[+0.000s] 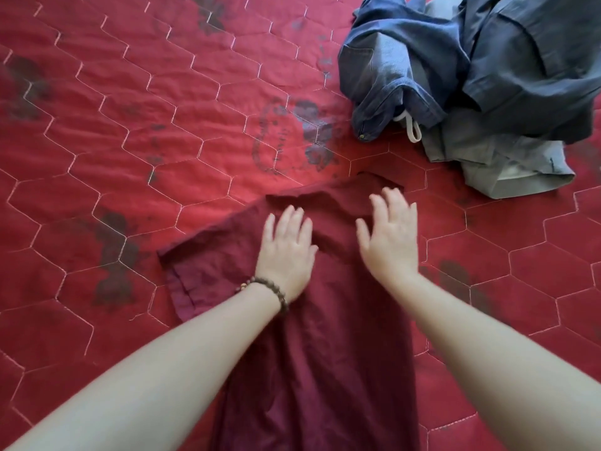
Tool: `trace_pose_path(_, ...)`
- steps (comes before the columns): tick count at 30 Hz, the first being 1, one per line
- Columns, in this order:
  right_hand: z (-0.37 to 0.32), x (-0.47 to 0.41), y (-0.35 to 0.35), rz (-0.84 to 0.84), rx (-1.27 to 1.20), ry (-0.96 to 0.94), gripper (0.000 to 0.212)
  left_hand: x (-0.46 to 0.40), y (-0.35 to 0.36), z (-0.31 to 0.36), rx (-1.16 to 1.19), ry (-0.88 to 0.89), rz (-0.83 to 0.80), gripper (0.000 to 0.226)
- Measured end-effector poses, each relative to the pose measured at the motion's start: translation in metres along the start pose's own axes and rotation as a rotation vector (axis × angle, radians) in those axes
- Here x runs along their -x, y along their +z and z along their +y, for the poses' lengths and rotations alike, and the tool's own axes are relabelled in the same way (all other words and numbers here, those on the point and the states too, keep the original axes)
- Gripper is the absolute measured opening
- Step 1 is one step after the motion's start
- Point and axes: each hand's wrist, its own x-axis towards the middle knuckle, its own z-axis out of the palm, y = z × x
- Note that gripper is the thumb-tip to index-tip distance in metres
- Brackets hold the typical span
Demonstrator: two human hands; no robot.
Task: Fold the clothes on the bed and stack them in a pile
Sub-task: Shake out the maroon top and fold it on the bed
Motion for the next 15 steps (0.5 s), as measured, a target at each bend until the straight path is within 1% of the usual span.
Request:
trace_pose_path(2,-0.003,0.022,0.014,-0.136,0.081,-0.117,0.051,0.015,0.016,0.009,-0.031,0.05,-0.114,0.064)
trace_pose_path(4,0.003,0.036,0.024,-0.247,0.168,-0.161,0.056,0.02,0.026,0.003,-0.044,0.047,-0.14,0.066)
trace_pose_path(8,0.018,0.051,0.027,-0.281,0.276,-0.13,0.062,0.02,0.029,-0.022,-0.066,-0.032,-0.12,0.066)
trace_pose_path(12,0.012,0.081,0.018,-0.281,0.265,-0.058,0.066,0.032,0.022,-0.029,-0.104,-0.154,-0.154,0.068)
trace_pose_path(13,0.008,0.092,0.017,-0.286,0.258,-0.061,0.066,0.04,0.019,-0.024,-0.096,-0.151,-0.151,0.068)
trace_pose_path(15,-0.004,0.116,0.014,-0.299,0.241,-0.091,0.066,0.063,0.015,-0.005,-0.043,-0.067,-0.129,0.069)
